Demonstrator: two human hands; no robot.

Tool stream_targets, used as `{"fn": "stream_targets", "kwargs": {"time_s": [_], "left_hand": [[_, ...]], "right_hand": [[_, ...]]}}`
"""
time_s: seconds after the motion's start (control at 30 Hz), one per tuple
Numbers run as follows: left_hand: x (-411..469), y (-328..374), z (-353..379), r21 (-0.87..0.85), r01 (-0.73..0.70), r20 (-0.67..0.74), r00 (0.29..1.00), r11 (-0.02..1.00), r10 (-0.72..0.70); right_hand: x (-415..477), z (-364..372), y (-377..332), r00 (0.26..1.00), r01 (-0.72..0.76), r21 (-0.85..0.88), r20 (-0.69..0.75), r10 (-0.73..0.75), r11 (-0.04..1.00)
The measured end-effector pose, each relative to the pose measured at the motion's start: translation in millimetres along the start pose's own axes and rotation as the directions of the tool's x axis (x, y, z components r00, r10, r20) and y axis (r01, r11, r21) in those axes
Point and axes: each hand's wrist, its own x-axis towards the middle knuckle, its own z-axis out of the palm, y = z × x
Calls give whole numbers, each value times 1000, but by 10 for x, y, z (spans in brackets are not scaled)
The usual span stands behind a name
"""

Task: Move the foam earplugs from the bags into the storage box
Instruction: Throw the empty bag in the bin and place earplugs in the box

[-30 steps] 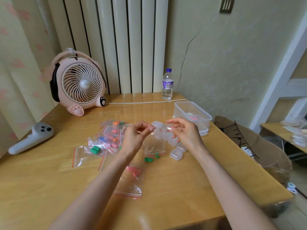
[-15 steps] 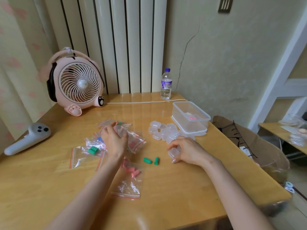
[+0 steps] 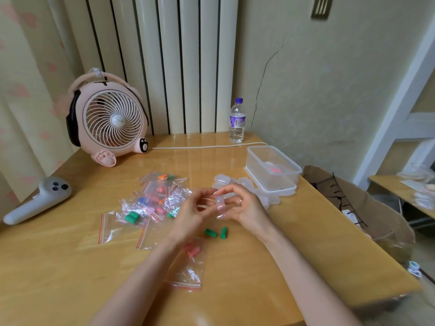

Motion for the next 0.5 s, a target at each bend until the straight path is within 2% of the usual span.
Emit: {"fn": "stream_targets", "kwargs": {"time_s": [0.23, 0.37, 0.43, 0.5], "left_hand": [[-20, -34, -16, 24, -3, -18, 1000, 1000, 3], [-18, -11, -40, -15, 57, -10, 998, 998, -57], [-15, -11, -53, 13, 65, -58, 996, 998, -64], [9, -23, -102, 67, 58, -151, 987, 996, -47]], "right_hand": [[-17, 103, 50, 986, 148, -84, -59, -154, 985], [-14, 118, 66, 979, 187, -158, -46, -197, 970], [-17, 79, 71, 986, 151, -215, -43, -163, 965], [-36, -11, 74, 998, 52, -245, -16, -57, 968]]}}
